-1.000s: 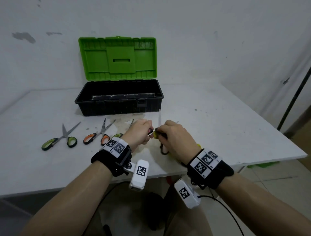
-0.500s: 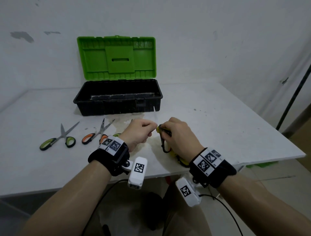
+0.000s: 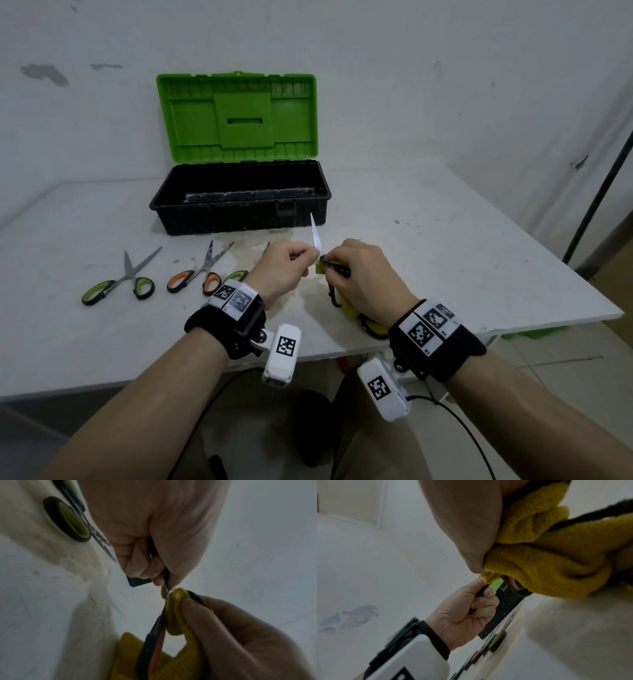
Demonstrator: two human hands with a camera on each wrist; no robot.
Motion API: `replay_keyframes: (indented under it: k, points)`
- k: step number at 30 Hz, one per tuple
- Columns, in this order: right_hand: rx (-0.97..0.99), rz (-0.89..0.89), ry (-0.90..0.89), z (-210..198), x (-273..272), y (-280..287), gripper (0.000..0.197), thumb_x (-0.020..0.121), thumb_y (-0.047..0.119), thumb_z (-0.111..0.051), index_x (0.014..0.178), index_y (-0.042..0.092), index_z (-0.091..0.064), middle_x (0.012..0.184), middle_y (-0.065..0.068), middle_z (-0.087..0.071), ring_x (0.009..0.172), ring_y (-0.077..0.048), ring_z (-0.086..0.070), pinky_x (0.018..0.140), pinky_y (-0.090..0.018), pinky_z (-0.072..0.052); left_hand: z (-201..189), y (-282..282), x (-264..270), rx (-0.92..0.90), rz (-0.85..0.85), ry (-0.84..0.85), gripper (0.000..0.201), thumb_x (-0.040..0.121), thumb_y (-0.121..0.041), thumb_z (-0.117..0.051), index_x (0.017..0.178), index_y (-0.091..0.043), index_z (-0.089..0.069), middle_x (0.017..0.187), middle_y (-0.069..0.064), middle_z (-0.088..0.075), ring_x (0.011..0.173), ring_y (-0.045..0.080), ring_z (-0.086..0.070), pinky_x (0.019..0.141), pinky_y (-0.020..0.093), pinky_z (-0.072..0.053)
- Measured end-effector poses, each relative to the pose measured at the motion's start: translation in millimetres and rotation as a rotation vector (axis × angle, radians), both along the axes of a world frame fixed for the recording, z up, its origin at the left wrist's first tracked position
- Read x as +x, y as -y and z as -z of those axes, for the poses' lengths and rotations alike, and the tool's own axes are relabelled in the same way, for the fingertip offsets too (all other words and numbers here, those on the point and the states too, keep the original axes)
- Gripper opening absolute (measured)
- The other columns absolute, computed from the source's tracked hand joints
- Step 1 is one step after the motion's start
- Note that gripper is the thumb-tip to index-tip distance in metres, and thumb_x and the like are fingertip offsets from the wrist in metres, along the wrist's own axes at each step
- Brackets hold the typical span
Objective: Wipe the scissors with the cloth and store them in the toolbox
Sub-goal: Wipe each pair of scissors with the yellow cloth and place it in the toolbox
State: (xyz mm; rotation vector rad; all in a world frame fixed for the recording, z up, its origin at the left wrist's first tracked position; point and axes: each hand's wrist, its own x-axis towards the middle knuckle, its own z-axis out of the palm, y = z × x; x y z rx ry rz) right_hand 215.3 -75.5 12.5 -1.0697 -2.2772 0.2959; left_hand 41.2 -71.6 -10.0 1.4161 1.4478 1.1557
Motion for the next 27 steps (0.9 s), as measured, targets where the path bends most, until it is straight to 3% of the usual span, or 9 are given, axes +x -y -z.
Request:
replay_keyframes:
  k: [7, 10, 15, 19, 24, 27]
  points:
    - [-0.023, 0.276, -0.123, -2.8, 26.6, -38.4, 0.013, 0.091, 0.022, -0.062, 0.097, 0.016, -0.072, 0.088, 0.005, -0.057, 0.086, -0.018, -0.057, 0.079, -0.029, -0.047, -2.4, -0.5, -9.0, -0.013, -0.057, 0.075, 0.018, 0.097, -0.022, -0.061, 0.092, -0.01, -0.074, 0.063, -0.002, -0.049, 0.044, -0.001, -0.043, 0.045, 0.014, -0.035]
    - [0.012, 0.356, -0.172, -23.6, 40.9, -60.4, 0.019, 0.092, 0.025, -0.061, 0.1, 0.012, -0.072, 0.093, -0.001, -0.064, 0.089, -0.018, -0.058, 0.078, -0.023, -0.041, -7.5, -5.1, -14.0, 0.032, -0.13, 0.094, 0.018, 0.097, -0.023, -0.061, 0.09, -0.014, -0.075, 0.062, -0.004, -0.052, 0.046, -0.002, -0.045, 0.047, 0.012, -0.037]
    - [-0.024, 0.426, -0.22, -34.4, 42.6, -99.0, 0.023, 0.091, 0.029, -0.06, 0.102, 0.011, -0.071, 0.099, -0.007, -0.069, 0.094, -0.023, -0.063, 0.085, -0.033, -0.052, -14.2, -13.3, -8.7, 0.081, -0.174, 0.108, 0.019, 0.097, -0.026, -0.06, 0.084, -0.021, -0.074, 0.063, -0.003, -0.054, 0.055, 0.008, -0.045, 0.051, 0.019, -0.036]
    - [-0.119, 0.428, -0.131, -16.1, 35.1, -117.6, 0.022, 0.093, 0.029, -0.059, 0.106, 0.014, -0.068, 0.106, -0.01, -0.065, 0.098, -0.026, -0.061, 0.083, -0.033, -0.049, -9.9, -16.5, -3.8, 0.073, -0.186, 0.146, 0.021, 0.096, -0.027, -0.06, 0.082, -0.02, -0.073, 0.064, -0.002, -0.054, 0.058, 0.012, -0.044, 0.051, 0.021, -0.035]
    - [-0.211, 0.391, -0.002, 2.0, 31.7, -127.7, 0.023, 0.096, 0.026, -0.055, 0.115, 0.015, -0.063, 0.115, -0.012, -0.057, 0.104, -0.029, -0.057, 0.081, -0.032, -0.044, -4.1, -19.2, -3.4, 0.062, -0.192, 0.162, 0.022, 0.097, -0.025, -0.058, 0.084, -0.015, -0.073, 0.065, 0.0, -0.051, 0.047, 0.001, -0.043, 0.046, 0.017, -0.034]
    - [-0.26, 0.345, 0.097, 7.8, 33.8, -128.1, 0.028, 0.094, 0.024, -0.056, 0.121, 0.017, -0.058, 0.119, -0.011, -0.058, 0.108, -0.03, -0.057, 0.09, -0.037, -0.048, -3.2, -19.5, -4.3, 0.062, -0.185, 0.18, 0.024, 0.097, -0.024, -0.058, 0.081, -0.016, -0.073, 0.065, 0.001, -0.05, 0.047, 0.004, -0.041, 0.045, 0.018, -0.032]
